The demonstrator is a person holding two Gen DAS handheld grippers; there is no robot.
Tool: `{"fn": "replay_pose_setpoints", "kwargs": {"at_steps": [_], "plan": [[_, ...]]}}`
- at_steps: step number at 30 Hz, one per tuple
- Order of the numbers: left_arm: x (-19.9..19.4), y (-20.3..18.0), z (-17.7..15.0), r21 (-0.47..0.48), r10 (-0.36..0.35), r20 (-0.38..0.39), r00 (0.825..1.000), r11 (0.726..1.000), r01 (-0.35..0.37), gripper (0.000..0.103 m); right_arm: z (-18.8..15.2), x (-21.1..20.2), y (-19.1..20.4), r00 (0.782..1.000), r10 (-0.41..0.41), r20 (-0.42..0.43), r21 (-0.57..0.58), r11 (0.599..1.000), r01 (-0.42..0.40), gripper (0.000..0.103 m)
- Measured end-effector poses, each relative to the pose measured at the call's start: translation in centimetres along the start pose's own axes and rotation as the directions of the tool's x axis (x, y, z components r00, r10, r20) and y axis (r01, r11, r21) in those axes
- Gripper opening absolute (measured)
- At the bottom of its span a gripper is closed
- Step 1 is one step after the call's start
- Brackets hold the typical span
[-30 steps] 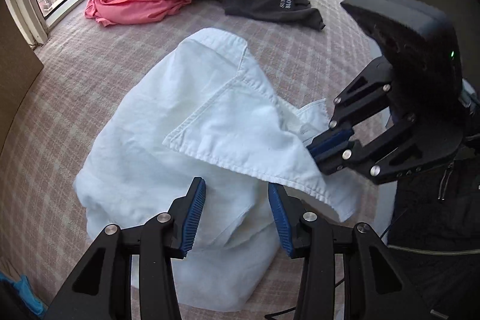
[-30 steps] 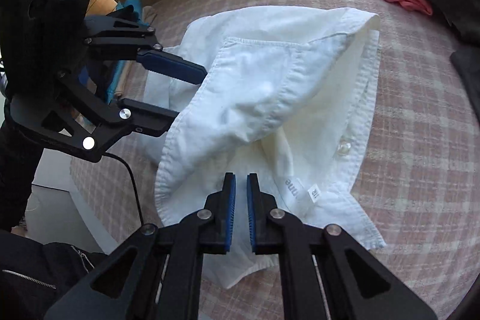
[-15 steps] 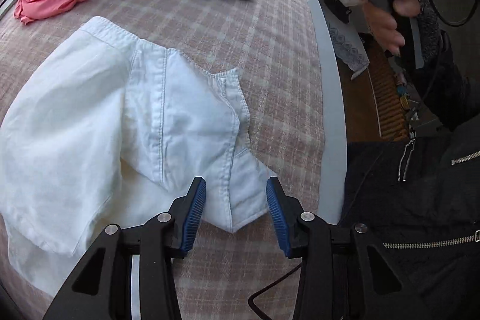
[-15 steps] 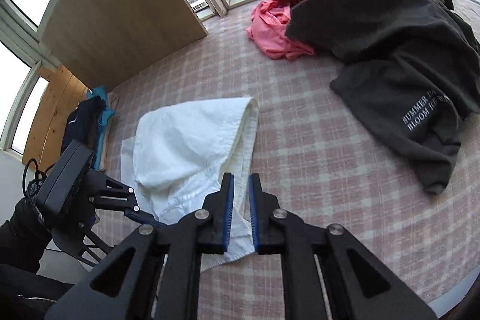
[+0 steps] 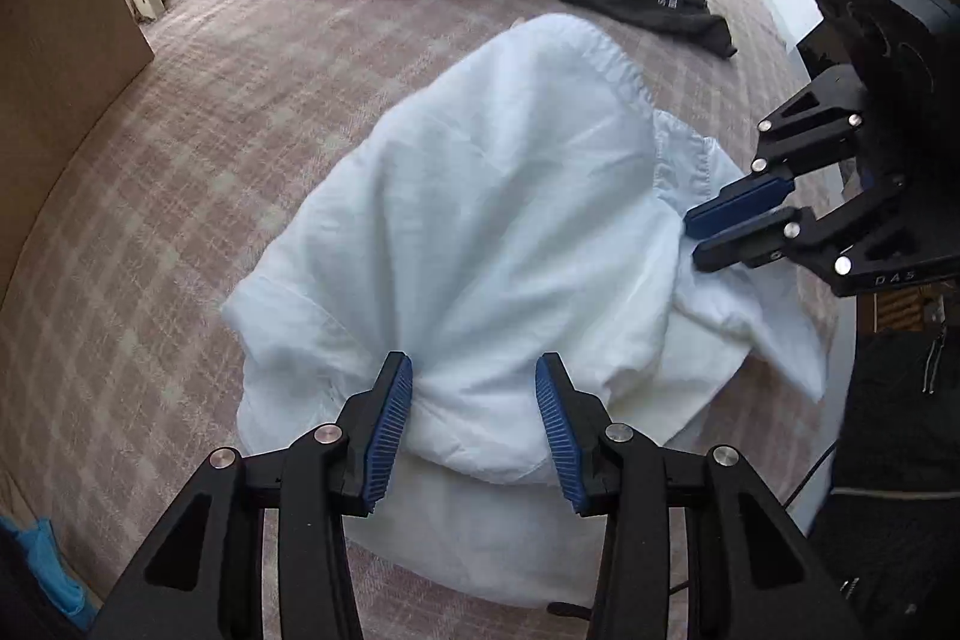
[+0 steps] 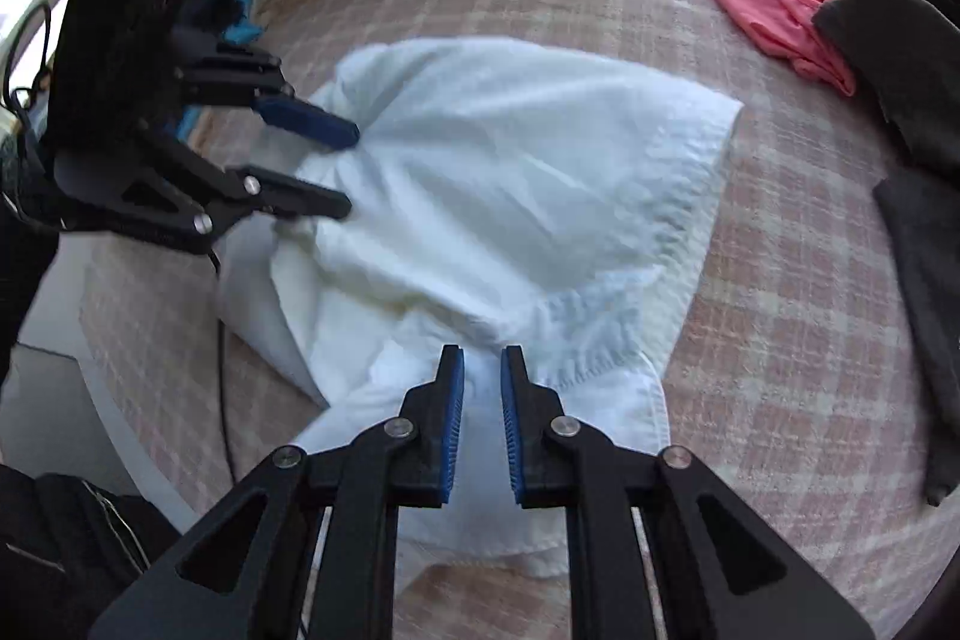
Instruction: Fold clothes
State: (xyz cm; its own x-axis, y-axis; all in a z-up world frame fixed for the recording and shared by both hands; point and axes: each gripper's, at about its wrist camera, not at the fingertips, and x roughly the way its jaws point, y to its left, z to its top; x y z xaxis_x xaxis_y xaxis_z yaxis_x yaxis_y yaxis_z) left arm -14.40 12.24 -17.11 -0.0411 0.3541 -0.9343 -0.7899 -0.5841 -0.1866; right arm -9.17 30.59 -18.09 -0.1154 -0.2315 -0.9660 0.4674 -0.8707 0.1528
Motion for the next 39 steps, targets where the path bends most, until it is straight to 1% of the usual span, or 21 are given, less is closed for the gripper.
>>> {"fn": "replay_pose_setpoints", "kwargs": {"at_steps": [1, 3, 4, 5, 6, 7, 13, 15, 17, 18, 19, 20, 24, 26, 30, 31, 32, 34, 36, 37, 39], "plan": [[-0.1, 0.1, -0.2, -0.003, -0.011, 0.021, 1.0, 1.0, 0.011, 0.041, -0.5, -0.6, -0.4, 1.0, 0.003, 0.002, 0.025, 1.0, -0.003, 0.013], [-0.6, 0.4, -0.1, -0.028, -0.028, 0.027, 0.999, 0.999, 0.029, 0.041, -1.2, -2.8, -0.5, 0.993, 0.114, 0.039, 0.095, 0.989, -0.118, 0.014], [-0.8, 0.4, -0.1, -0.033, -0.031, 0.026, 0.999, 0.999, 0.032, 0.041, -1.5, -3.9, -0.3, 0.98, 0.187, 0.062, 0.127, 0.973, -0.193, 0.021], [-0.9, 0.4, -0.1, -0.036, -0.031, 0.024, 0.999, 0.999, 0.032, 0.041, -1.8, -4.4, 0.0, 0.968, 0.239, 0.071, 0.163, 0.955, -0.248, 0.035], [-0.9, 0.2, -0.1, -0.025, -0.025, 0.016, 1.0, 0.999, 0.025, 0.042, -2.2, -4.9, 0.3, 0.954, 0.288, 0.079, 0.199, 0.934, -0.298, 0.041], [-0.8, -0.1, -0.2, -0.008, -0.016, 0.011, 1.0, 1.0, 0.016, 0.042, -2.5, -4.9, 0.7, 0.948, 0.31, 0.069, 0.229, 0.92, -0.318, 0.042], [-0.9, 0.0, -0.3, 0.006, -0.026, 0.012, 1.0, 1.0, 0.026, 0.044, -3.3, -3.0, 3.2, 0.959, 0.282, 0.008, 0.266, 0.924, -0.274, 0.042], [-0.8, 0.1, -0.3, 0.007, -0.033, 0.011, 0.999, 0.999, 0.033, 0.044, -3.0, -2.5, 4.2, 0.974, 0.225, -0.019, 0.244, 0.946, -0.214, 0.042], [-0.7, 0.1, -0.2, 0.017, -0.036, 0.005, 0.999, 0.999, 0.036, 0.044, -2.9, -1.9, 5.6, 0.989, 0.146, -0.038, 0.155, 0.978, -0.139, 0.041], [-0.7, 0.0, -0.2, 0.023, -0.037, 0.001, 0.999, 0.999, 0.037, 0.045, -3.0, -1.5, 6.2, 0.994, 0.103, -0.046, 0.099, 0.99, -0.098, 0.038], [-0.7, 0.0, -0.2, 0.03, -0.038, -0.003, 0.999, 0.999, 0.038, 0.045, -3.0, -1.2, 6.8, 0.997, 0.06, -0.052, 0.042, 0.997, -0.058, 0.018], [-0.6, 0.0, -0.2, 0.035, -0.04, -0.007, 0.999, 0.999, 0.04, 0.045, -3.5, -0.6, 6.4, 0.996, 0.046, -0.082, 0.031, 0.999, -0.044, 0.004], [-0.4, 0.3, -0.4, 0.047, -0.06, -0.017, 0.998, 0.997, 0.06, 0.045, -5.9, 0.6, 3.9, 0.984, 0.004, -0.18, 0.024, 1.0, 0.0, 0.004], [-0.4, 0.2, -0.4, 0.059, -0.064, -0.019, 0.998, 0.996, 0.065, 0.045, -6.6, -0.5, 3.1, 0.981, 0.04, -0.188, 0.043, 0.999, -0.033, 0.004], [-0.6, 0.0, -0.4, 0.073, -0.055, -0.033, 0.998, 0.996, 0.057, 0.045, -6.6, -2.7, 4.6, 0.973, 0.038, -0.226, -0.057, 0.997, -0.052, 0.005], [-1.1, -0.1, -0.3, 0.064, -0.053, -0.034, 0.998, 0.996, 0.055, 0.045, -6.3, -3.8, 4.6, 0.974, 0.068, -0.216, -0.043, 0.996, -0.079, 0.006], [-1.6, -0.1, -0.2, 0.054, -0.056, -0.03, 0.998, 0.997, 0.057, 0.045, -5.9, -4.9, 4.6, 0.973, 0.103, -0.205, -0.023, 0.994, -0.11, 0.012], [-3.2, -0.6, 0.2, 0.043, -0.09, 0.014, 0.996, 0.995, 0.09, 0.045, -4.7, -7.0, 4.6, 0.973, 0.178, -0.147, -0.012, 0.983, -0.181, 0.022], [-3.7, -1.7, 0.8, 0.094, -0.092, 0.03, 0.995, 0.992, 0.088, 0.045, -2.8, -8.4, 4.5, 0.987, 0.153, -0.052, -0.024, 0.988, -0.154, 0.025], [-3.0, -2.1, 0.8, 0.109, -0.09, 0.008, 0.996, 0.99, 0.089, 0.045, -1.7, -8.6, 4.5, 0.993, 0.115, 0.002, -0.039, 0.993, -0.114, 0.025], [-1.8, -2.8, 0.9, 0.139, -0.087, -0.037, 0.996, 0.986, 0.092, 0.045, 0.6, -6.7, 3.9, 0.993, 0.097, 0.071, -0.037, 0.995, -0.094, 0.025]]}}
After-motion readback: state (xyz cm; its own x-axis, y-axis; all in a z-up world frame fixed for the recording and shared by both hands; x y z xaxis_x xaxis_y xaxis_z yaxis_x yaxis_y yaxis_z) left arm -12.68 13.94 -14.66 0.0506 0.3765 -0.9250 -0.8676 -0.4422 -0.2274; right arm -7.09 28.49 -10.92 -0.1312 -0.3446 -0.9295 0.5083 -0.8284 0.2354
